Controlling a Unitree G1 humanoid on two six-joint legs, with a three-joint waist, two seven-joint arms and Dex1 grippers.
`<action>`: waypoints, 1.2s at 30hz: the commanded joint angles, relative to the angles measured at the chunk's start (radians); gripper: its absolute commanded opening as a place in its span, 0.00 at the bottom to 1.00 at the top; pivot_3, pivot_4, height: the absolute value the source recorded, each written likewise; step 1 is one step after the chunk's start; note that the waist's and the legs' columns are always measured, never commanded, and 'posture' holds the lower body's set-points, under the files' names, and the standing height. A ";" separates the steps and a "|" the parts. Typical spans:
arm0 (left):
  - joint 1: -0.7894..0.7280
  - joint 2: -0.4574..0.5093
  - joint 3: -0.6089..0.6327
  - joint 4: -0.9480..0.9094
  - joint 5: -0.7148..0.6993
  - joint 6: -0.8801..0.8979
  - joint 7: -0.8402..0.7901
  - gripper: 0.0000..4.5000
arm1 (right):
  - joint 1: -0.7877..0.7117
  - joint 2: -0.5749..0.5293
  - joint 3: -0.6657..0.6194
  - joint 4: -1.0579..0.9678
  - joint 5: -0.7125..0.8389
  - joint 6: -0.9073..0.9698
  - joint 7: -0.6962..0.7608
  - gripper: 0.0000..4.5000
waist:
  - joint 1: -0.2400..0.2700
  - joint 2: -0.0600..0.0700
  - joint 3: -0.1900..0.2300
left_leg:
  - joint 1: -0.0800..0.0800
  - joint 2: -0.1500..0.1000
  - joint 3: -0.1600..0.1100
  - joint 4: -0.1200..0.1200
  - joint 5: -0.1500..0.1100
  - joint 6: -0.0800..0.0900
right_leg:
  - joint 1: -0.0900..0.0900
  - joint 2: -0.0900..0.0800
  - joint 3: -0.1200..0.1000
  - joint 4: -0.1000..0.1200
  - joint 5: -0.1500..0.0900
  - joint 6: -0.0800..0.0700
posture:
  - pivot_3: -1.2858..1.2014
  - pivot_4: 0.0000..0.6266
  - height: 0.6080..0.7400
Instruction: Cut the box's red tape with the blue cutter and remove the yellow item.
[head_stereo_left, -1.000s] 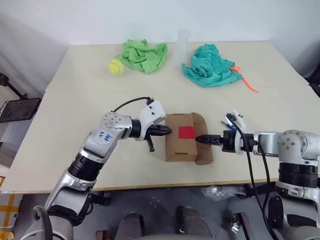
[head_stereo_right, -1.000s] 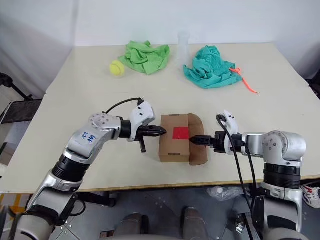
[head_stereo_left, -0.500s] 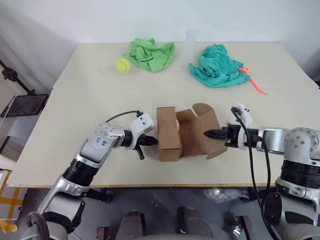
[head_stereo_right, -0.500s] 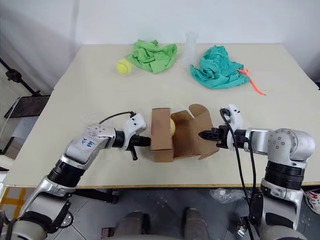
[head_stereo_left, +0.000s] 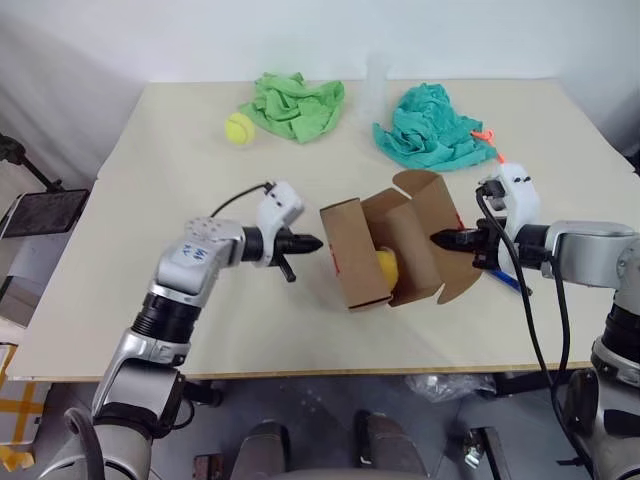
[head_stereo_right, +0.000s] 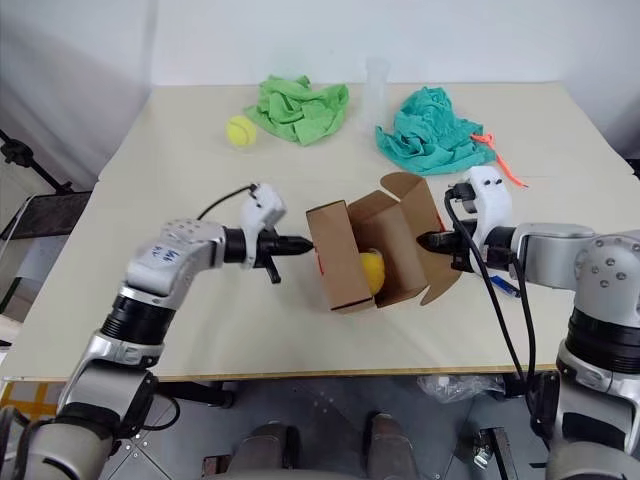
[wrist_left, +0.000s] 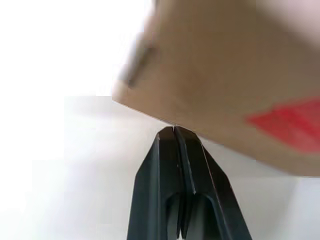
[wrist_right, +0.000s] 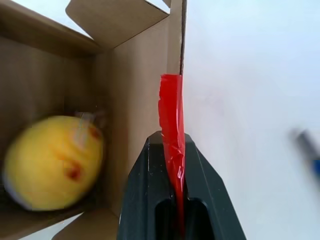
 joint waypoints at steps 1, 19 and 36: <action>-0.041 0.019 0.056 0.005 -0.055 0.009 -0.037 0.00 | -0.032 -0.008 -0.009 -0.010 0.082 0.005 -0.112 0.00 | 0.001 0.000 0.000 | -0.001 0.000 0.000 0.000 0.000 0.000 | -0.001 0.000 0.000 0.000 0.000 0.000 | 0.52 0.24 1.00; -0.166 -0.108 0.050 -0.106 -0.190 0.081 -0.024 0.00 | -0.083 -0.003 0.033 0.046 0.389 0.005 -0.474 0.00 | 0.003 0.000 0.000 | -0.009 0.000 0.001 0.001 0.001 -0.002 | -0.007 0.000 0.000 0.001 0.001 0.002 | 0.52 0.24 1.00; -0.127 -0.025 -0.206 -0.044 0.020 -0.116 -0.127 0.00 | -0.042 -0.190 0.119 0.046 0.733 -0.121 -0.697 0.00 | 0.005 0.000 0.000 | -0.009 0.000 0.001 0.001 0.001 -0.001 | -0.007 0.000 0.000 0.000 0.001 0.002 | 0.52 0.24 1.00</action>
